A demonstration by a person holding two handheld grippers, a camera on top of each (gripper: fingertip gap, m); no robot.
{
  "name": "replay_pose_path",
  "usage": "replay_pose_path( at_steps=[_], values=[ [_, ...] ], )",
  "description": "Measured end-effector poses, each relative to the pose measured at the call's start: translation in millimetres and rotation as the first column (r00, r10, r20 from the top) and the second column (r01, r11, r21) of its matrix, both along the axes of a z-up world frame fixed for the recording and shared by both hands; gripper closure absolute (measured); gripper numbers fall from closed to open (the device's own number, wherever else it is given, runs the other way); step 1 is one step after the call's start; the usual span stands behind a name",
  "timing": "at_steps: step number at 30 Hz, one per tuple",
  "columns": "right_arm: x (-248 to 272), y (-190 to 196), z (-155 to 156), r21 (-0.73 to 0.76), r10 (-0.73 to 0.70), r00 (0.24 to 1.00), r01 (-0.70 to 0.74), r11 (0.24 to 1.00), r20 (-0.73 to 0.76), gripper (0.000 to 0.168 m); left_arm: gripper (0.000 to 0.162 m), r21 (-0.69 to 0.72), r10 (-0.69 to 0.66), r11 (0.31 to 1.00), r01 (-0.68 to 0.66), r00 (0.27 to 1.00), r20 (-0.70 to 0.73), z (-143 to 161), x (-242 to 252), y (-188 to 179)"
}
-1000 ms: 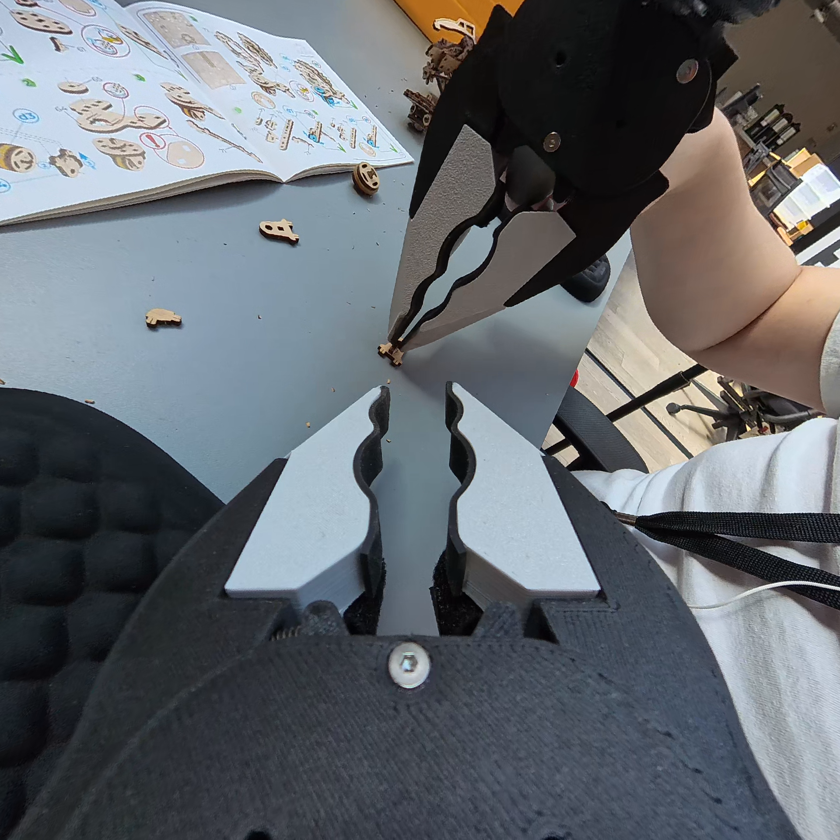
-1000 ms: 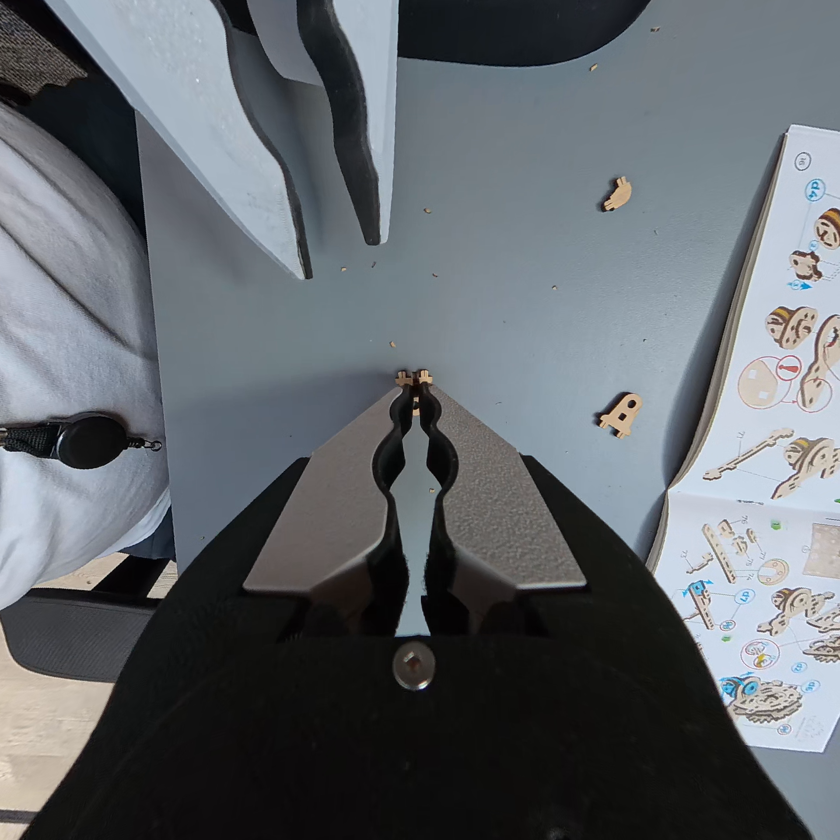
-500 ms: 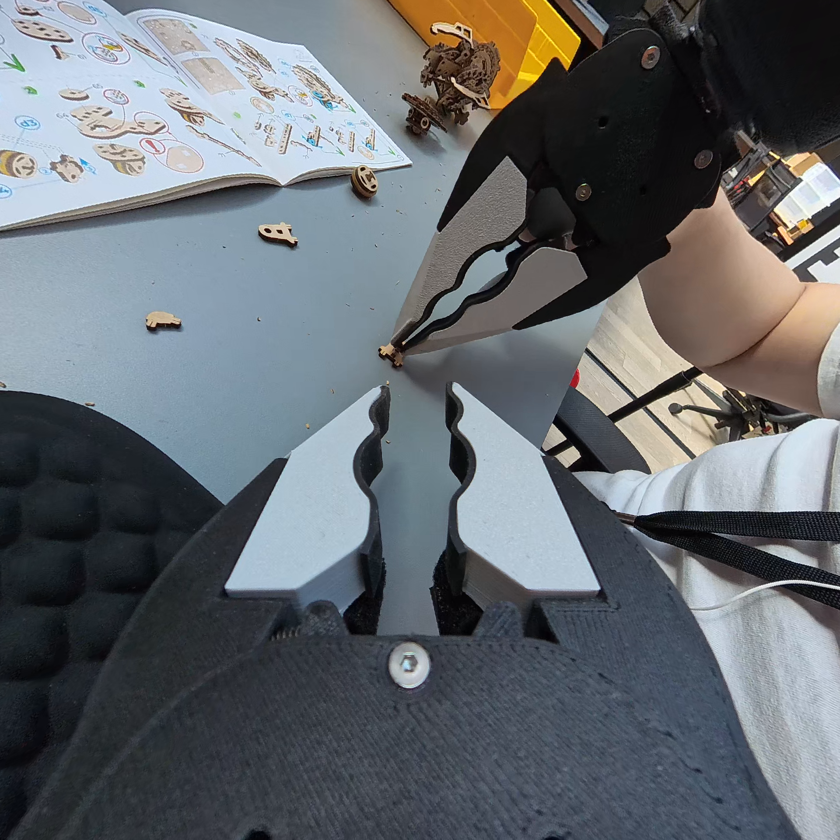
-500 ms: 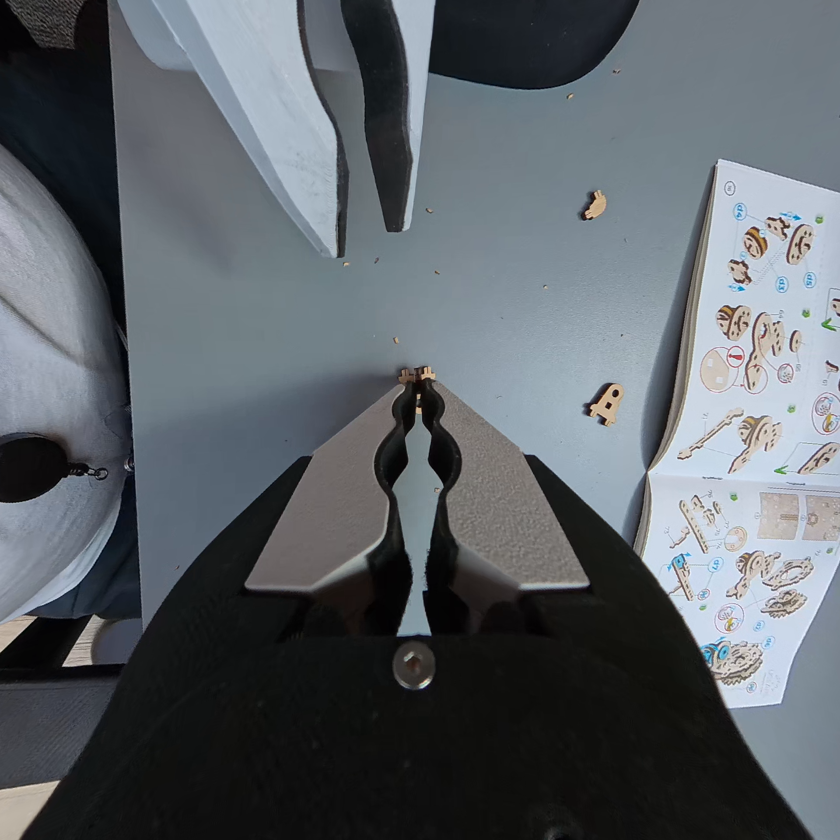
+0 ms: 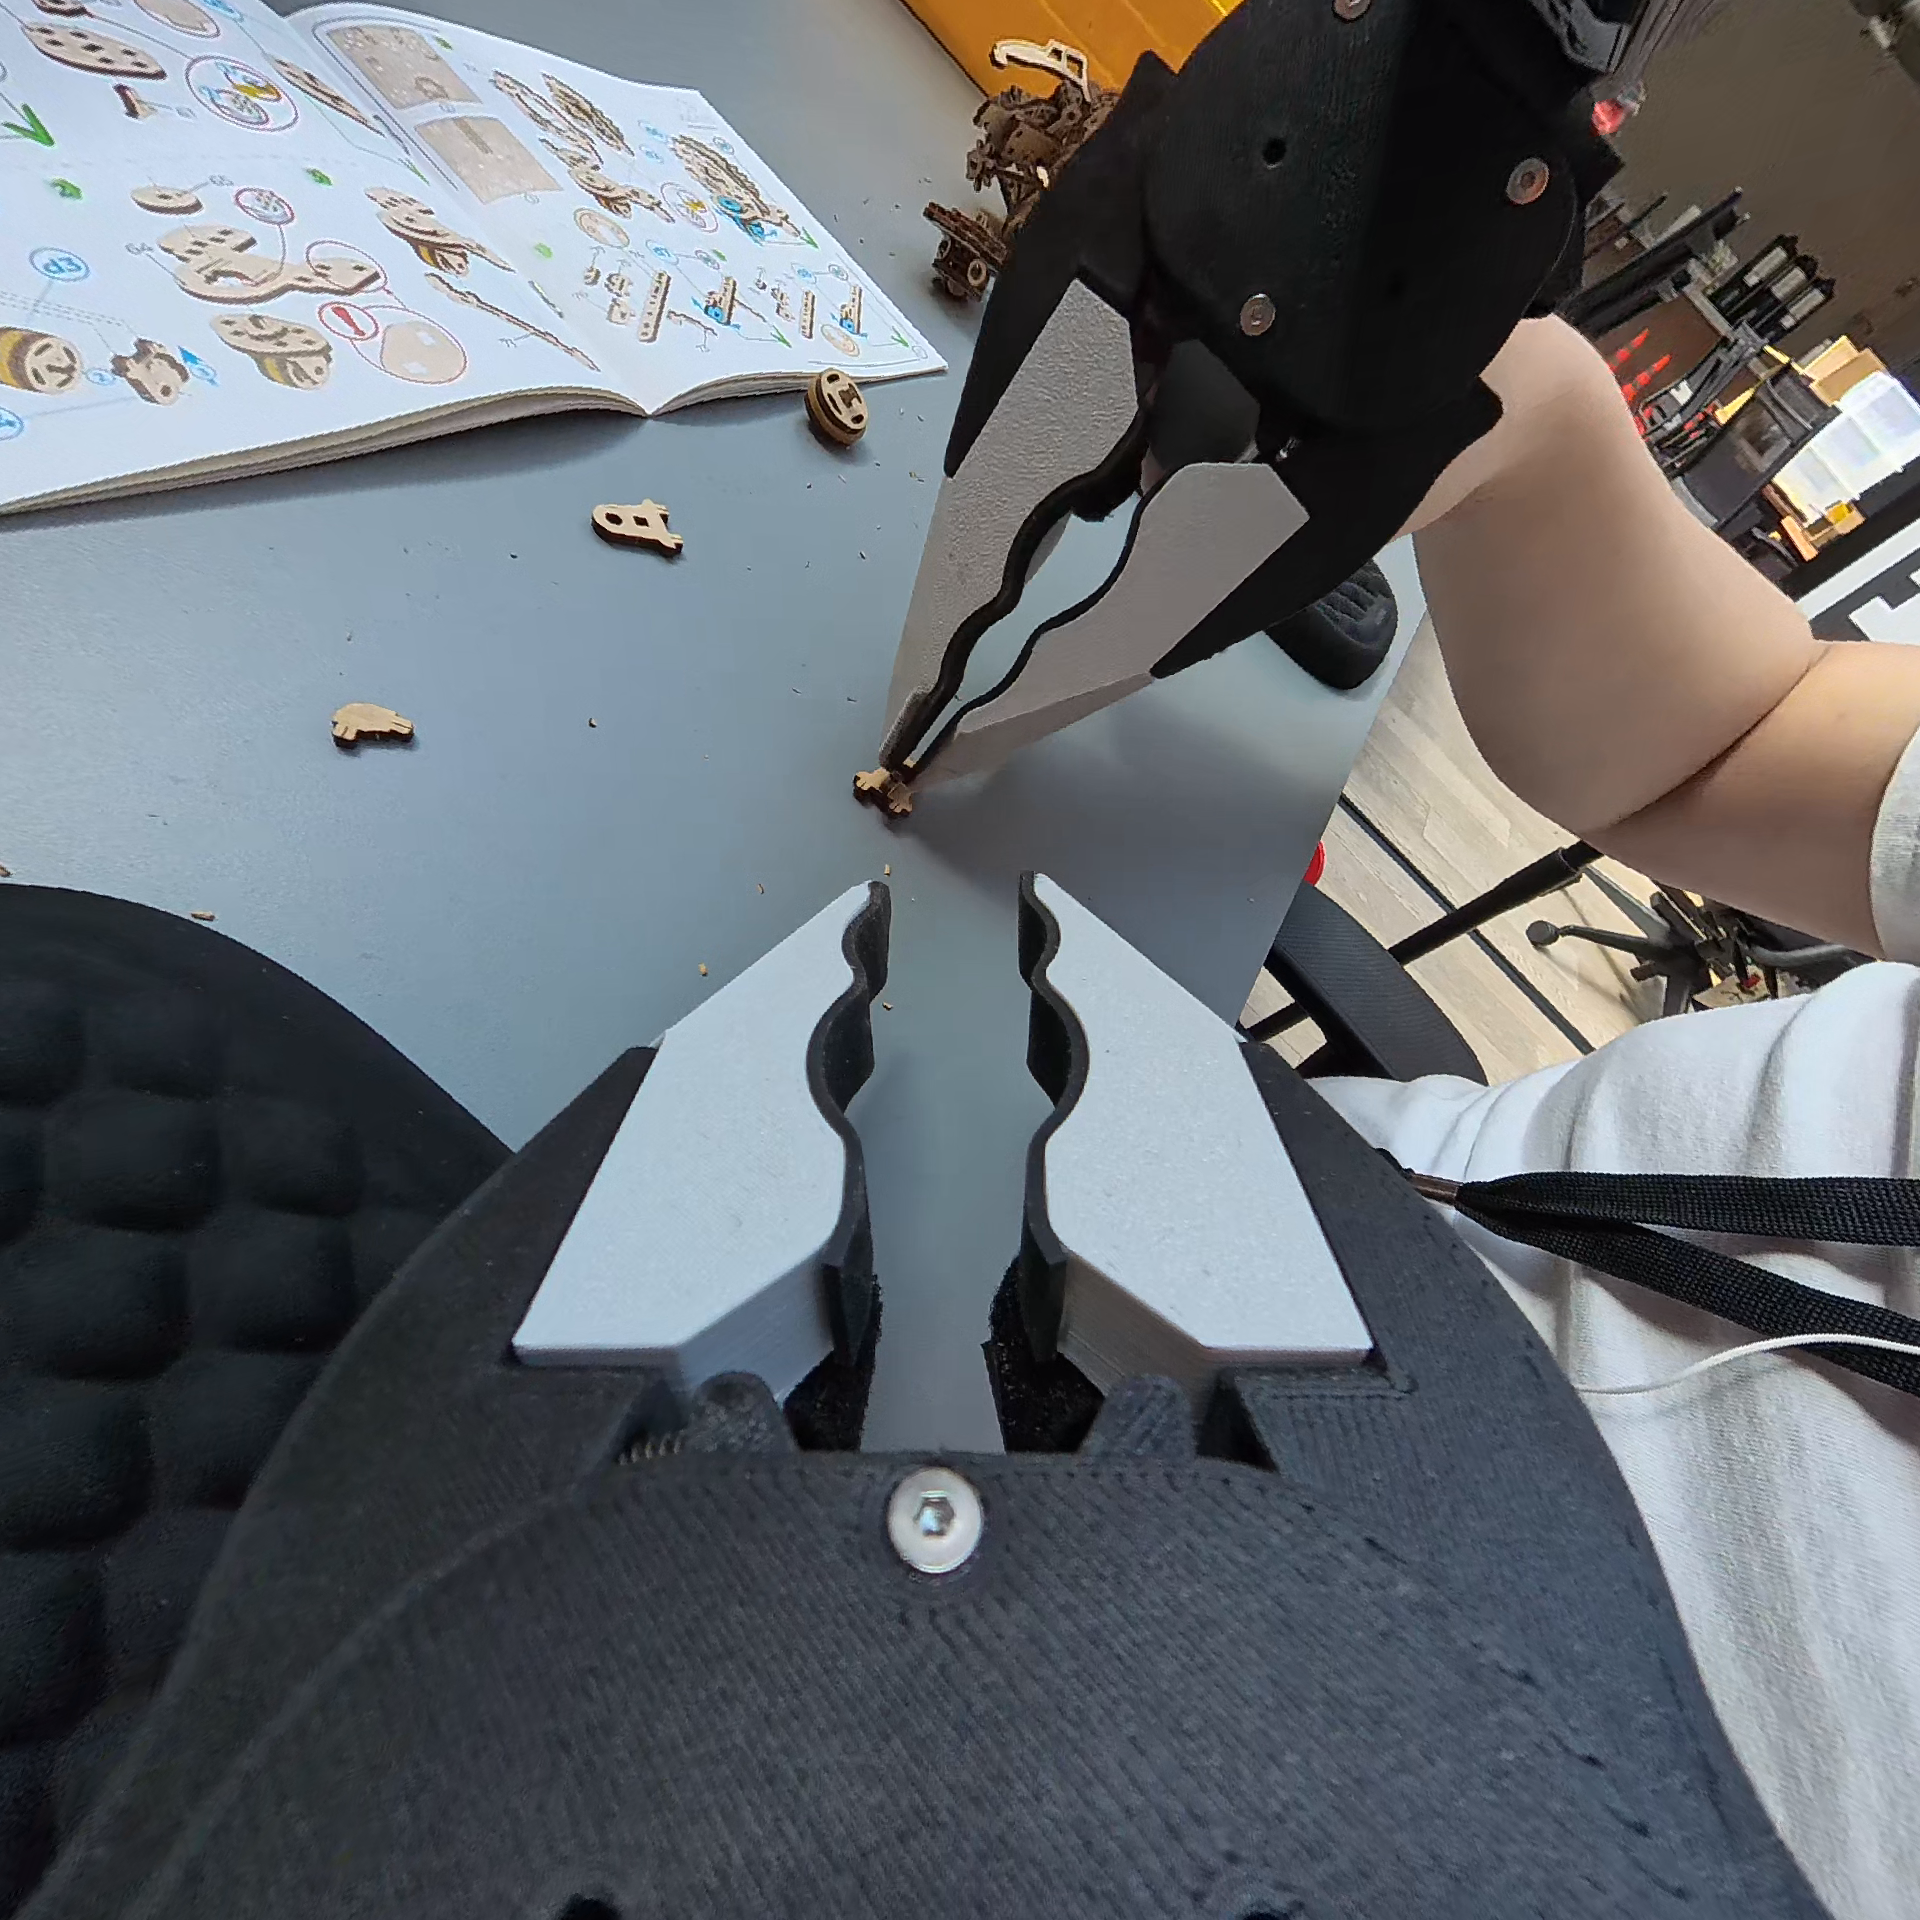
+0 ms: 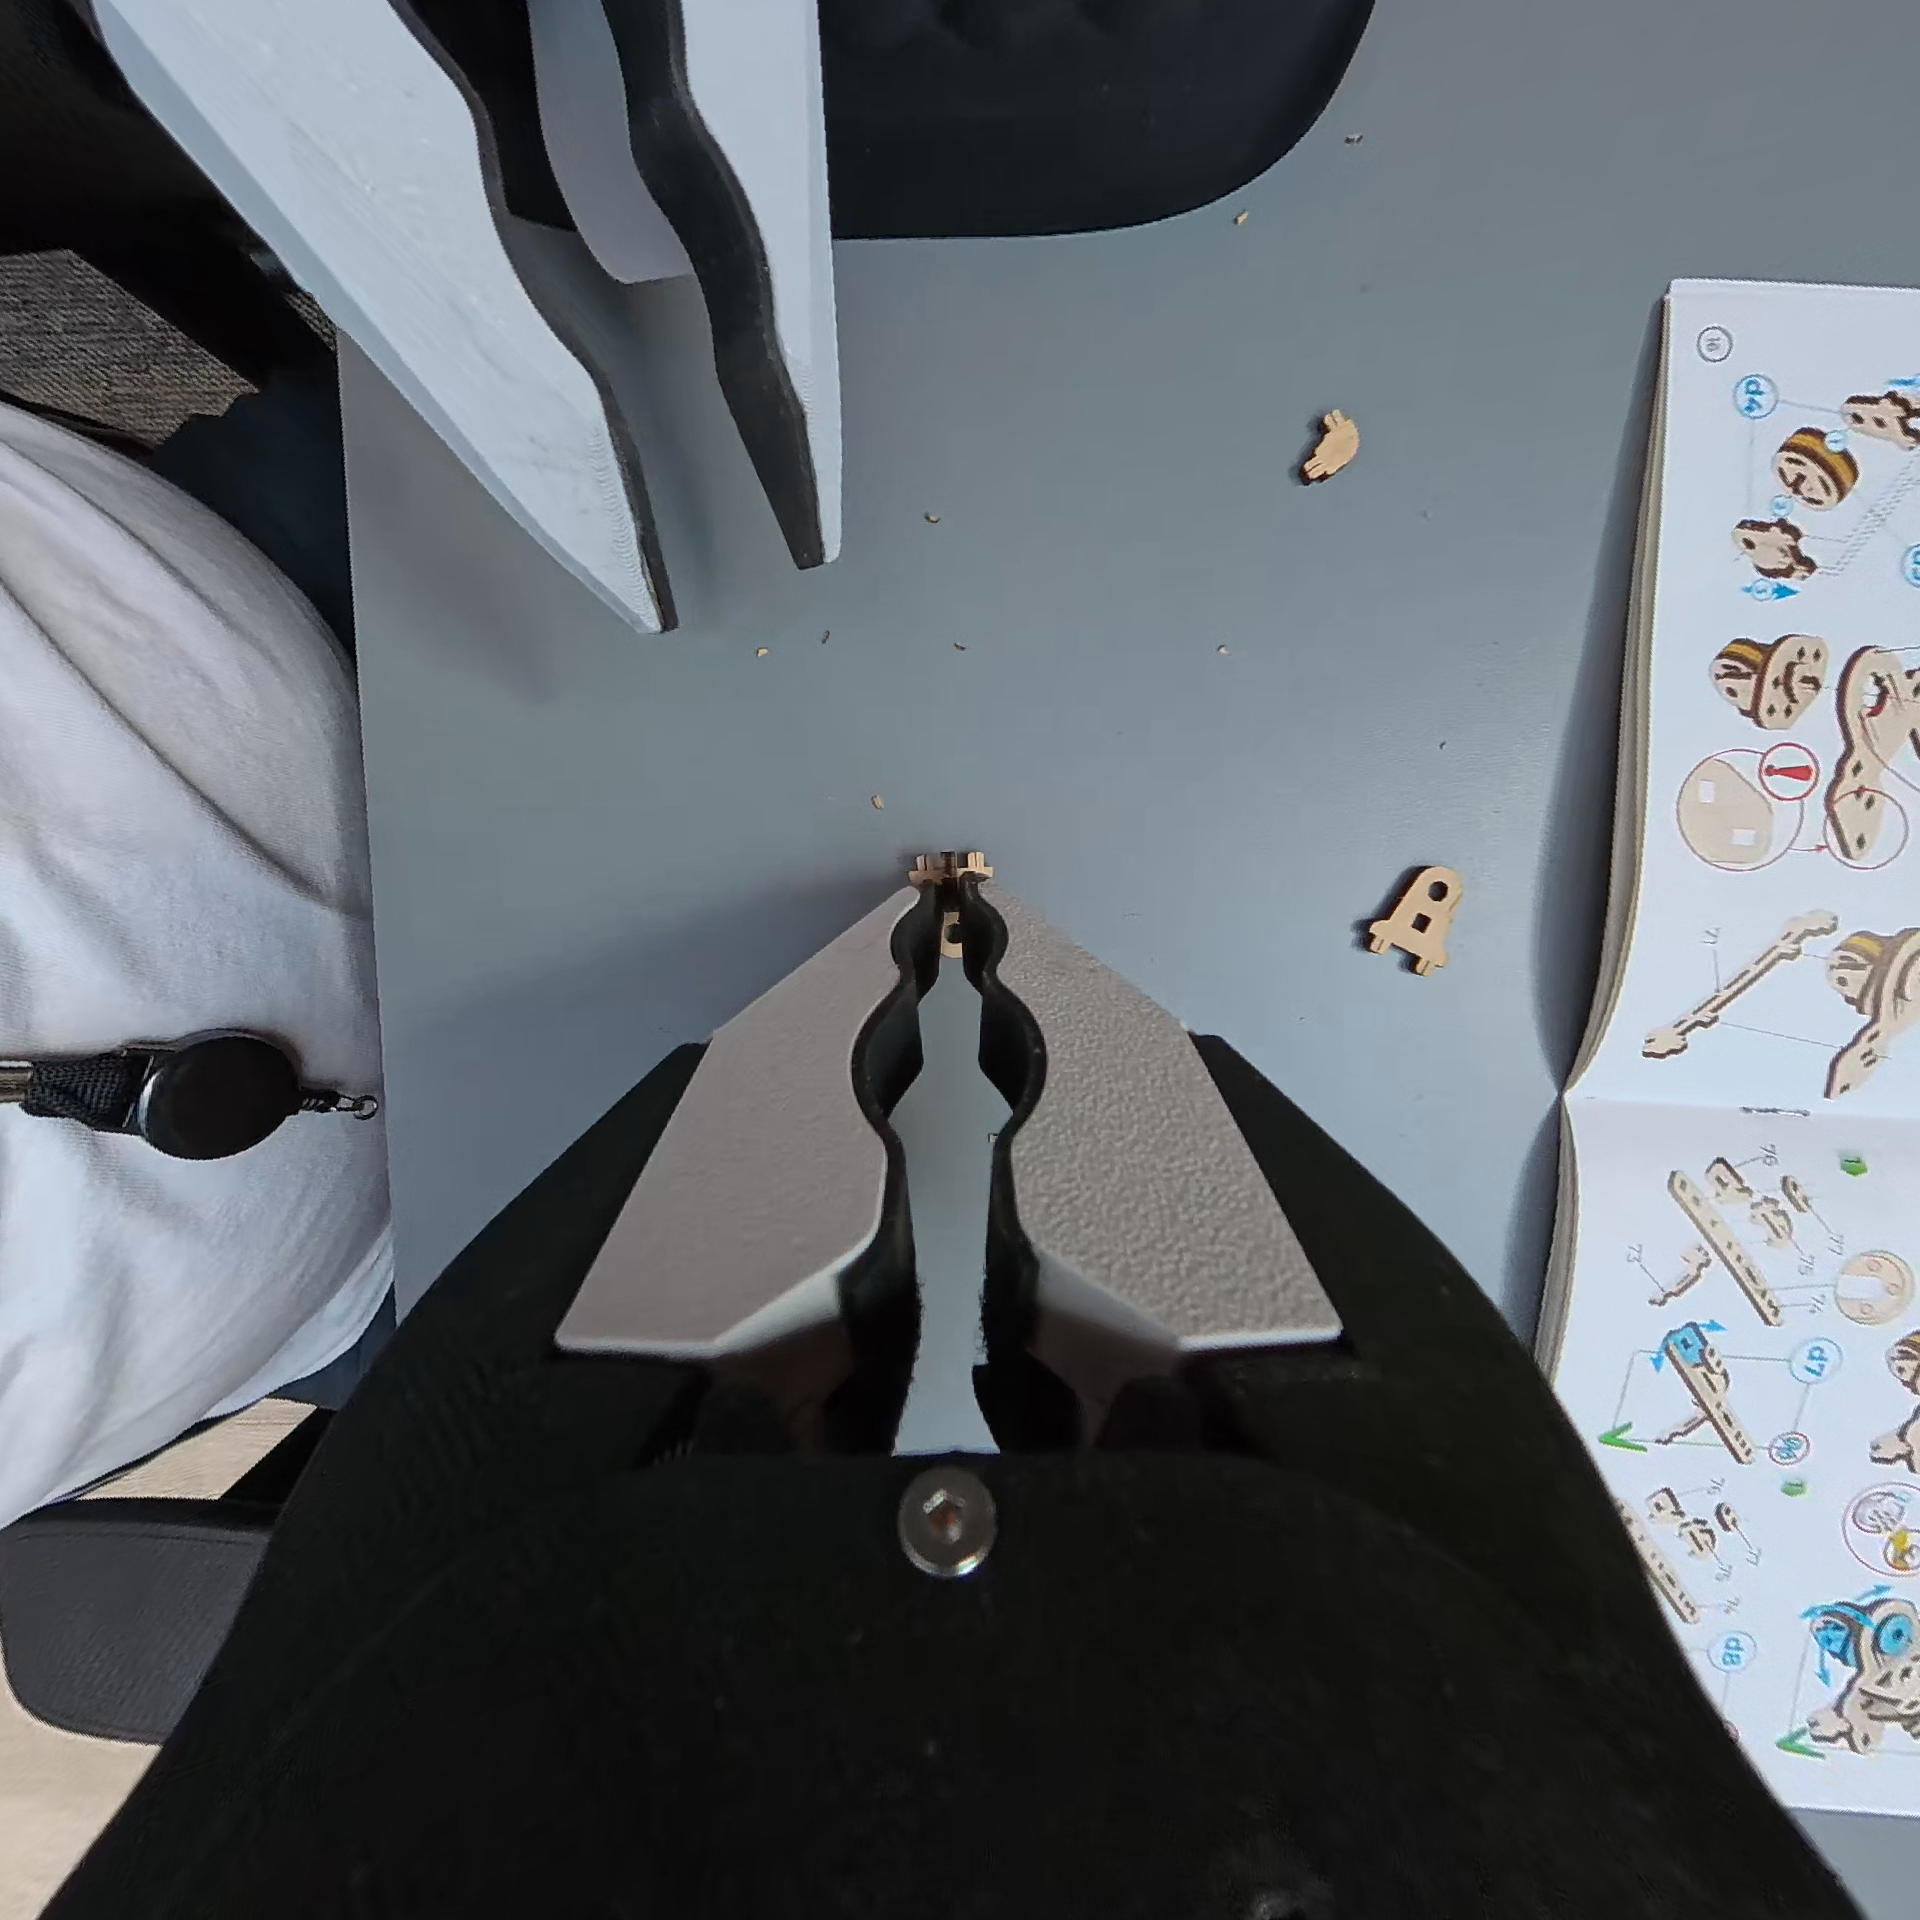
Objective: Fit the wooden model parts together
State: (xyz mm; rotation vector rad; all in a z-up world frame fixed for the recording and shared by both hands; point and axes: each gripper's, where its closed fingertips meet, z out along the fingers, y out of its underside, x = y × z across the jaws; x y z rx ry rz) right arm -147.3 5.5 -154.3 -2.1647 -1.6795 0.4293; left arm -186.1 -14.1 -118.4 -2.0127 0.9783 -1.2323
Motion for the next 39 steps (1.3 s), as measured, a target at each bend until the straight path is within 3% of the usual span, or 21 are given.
replay_pose_path(
  at_steps=[1,6,14,23,30,39],
  values=[
    [2,2,2,-0.003,-0.001,1.0,0.001,1.0,0.005,0.164,0.138,-0.002,0.0,1.0,0.0,1.0,0.002,0,0,0],
    [5,5,12,-0.014,0.002,1.0,-0.002,1.0,-0.001,0.163,0.138,-0.012,0.0,1.0,0.001,1.0,0.004,0,0,0],
    [5,2,2,0.023,0.019,0.995,-0.021,1.0,0.094,0.156,0.138,-0.015,-0.001,1.0,0.001,1.0,-0.005,-2,0,0],
    [4,4,0,0.008,0.022,0.99,-0.023,1.0,0.137,0.166,0.138,-0.022,-0.005,1.0,0.005,1.0,-0.003,-2,0,0],
    [4,3,-1,-0.171,-0.008,0.999,0.016,0.985,0.046,0.166,0.138,-0.014,-0.009,1.0,0.009,1.0,0.001,-1,0,-1],
    [5,5,-2,-0.195,-0.02,1.0,0.022,0.981,0.014,0.166,0.138,-0.003,-0.012,1.0,0.012,1.0,-0.009,-3,1,-2]
  ],
)
